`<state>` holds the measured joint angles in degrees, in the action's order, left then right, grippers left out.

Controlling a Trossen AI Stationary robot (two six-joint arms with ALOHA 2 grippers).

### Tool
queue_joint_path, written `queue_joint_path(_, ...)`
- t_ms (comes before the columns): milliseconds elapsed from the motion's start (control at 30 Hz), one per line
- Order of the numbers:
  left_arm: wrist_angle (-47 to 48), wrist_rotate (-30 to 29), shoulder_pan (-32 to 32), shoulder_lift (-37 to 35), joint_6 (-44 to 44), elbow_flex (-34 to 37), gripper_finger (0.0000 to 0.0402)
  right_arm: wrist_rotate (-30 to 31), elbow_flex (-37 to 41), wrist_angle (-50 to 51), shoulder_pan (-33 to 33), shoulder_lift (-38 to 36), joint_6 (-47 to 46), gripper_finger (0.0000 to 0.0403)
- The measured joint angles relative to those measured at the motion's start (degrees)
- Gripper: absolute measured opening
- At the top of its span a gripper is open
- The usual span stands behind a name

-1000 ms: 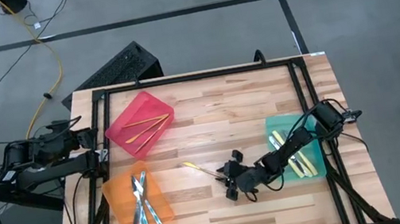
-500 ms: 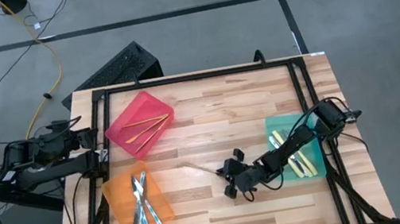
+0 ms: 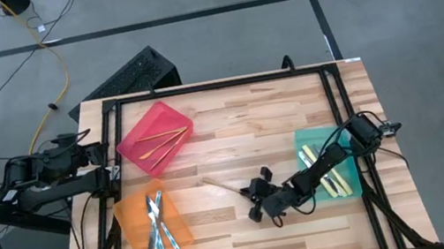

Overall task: Sort silverware by color (type)
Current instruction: Put the gold knife into the red bin

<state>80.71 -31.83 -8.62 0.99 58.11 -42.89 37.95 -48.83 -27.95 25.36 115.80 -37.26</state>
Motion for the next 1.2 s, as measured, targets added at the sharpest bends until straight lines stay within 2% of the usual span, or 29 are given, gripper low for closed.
queue_joint_path(467,0.0,0.0,-0.01,0.01,-0.01,0.0,0.0247,1.82,-5.8,-1.07,-0.96,-0.28,5.7,0.0021)
queue_joint_path(733,0.0,0.0,0.01,0.02,-0.02,0.0,0.0247,-0.72,-10.49,-0.98,-3.4,-0.35,9.86,0.0021)
queue_joint_path(900,-0.01,0.0,-0.01,0.01,-0.02,0.0,0.0247,-5.07,-14.64,0.07,-5.88,-0.36,13.77,0.0021)
queue_joint_path(1067,0.0,0.0,0.0,0.01,-0.02,0.0,0.0247,-9.07,-20.81,7.09,-8.45,-0.36,17.82,0.0021)
queue_joint_path(1200,0.0,0.0,-0.01,0.01,-0.02,0.0,0.0247,-11.91,-27.41,16.51,-10.41,-0.38,21.85,0.0021)
